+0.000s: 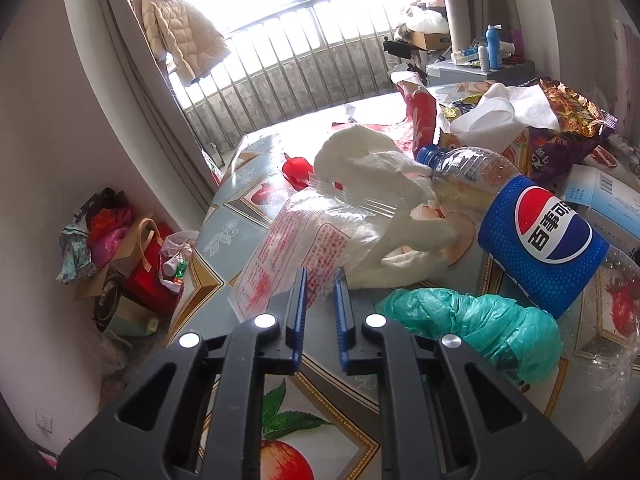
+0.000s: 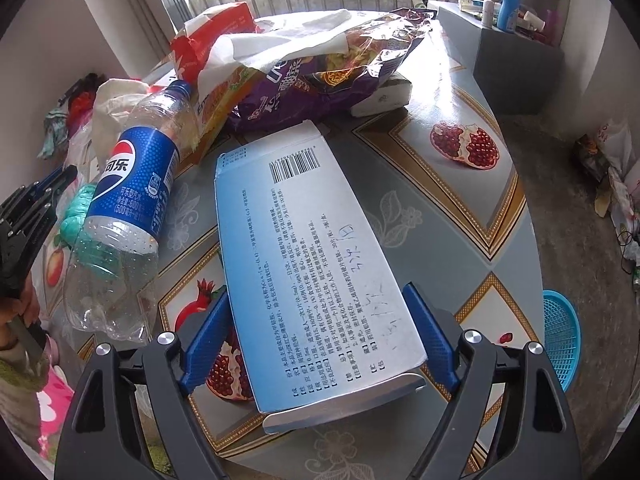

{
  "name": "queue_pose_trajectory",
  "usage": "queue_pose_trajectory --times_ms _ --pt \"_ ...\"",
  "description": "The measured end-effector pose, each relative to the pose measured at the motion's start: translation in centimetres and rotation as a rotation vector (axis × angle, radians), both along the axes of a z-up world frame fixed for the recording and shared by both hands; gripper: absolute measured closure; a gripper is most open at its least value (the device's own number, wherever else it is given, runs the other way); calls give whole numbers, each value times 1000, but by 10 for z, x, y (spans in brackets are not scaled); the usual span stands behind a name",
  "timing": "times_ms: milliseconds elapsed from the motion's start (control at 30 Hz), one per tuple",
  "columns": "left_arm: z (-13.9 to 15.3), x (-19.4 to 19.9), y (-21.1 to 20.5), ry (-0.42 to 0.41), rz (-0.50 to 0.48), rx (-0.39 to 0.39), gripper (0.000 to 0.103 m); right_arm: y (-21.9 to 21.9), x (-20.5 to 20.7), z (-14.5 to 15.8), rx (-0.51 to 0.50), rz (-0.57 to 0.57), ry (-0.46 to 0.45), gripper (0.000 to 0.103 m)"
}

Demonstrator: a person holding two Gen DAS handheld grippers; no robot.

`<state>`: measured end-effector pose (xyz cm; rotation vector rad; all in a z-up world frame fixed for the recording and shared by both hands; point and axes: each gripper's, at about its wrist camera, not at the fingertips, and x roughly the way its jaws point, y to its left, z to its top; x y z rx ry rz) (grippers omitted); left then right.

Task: Collect trash
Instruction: 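Carry the box with the right gripper over the blue wastebasket and release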

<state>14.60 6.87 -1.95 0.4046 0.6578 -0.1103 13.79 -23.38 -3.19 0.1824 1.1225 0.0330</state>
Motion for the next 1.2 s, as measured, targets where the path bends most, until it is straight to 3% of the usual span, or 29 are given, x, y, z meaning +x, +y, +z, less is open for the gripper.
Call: queue_pose_trajectory --times_ms 200,433,567,700,833,1000,1100,1200 --pt "12 -10 4 -68 2 25 103 2 -7 9 -5 -8 -36 23" --pt "56 -39 17 -169 32 -11 103 0 -20 25 30 -18 -86 24" --pt "88 -63 19 -213 22 -64 103 -4 -35 39 57 -31 -127 24" --pt "120 -84 14 -206 -17 -172 103 -17 -57 52 85 -65 -177 24" --pt "142 -102 -15 -146 -144 -320 103 -44 -93 63 132 -148 -221 24" --pt "145 -112 -90 -41 -371 -411 103 -96 -147 65 152 -326 -248 24" --pt "136 -102 -153 120 -518 -467 103 -139 -184 56 161 -484 -249 24" --pt "111 -84 -233 394 -609 -531 103 -181 -213 34 179 -651 -213 24"
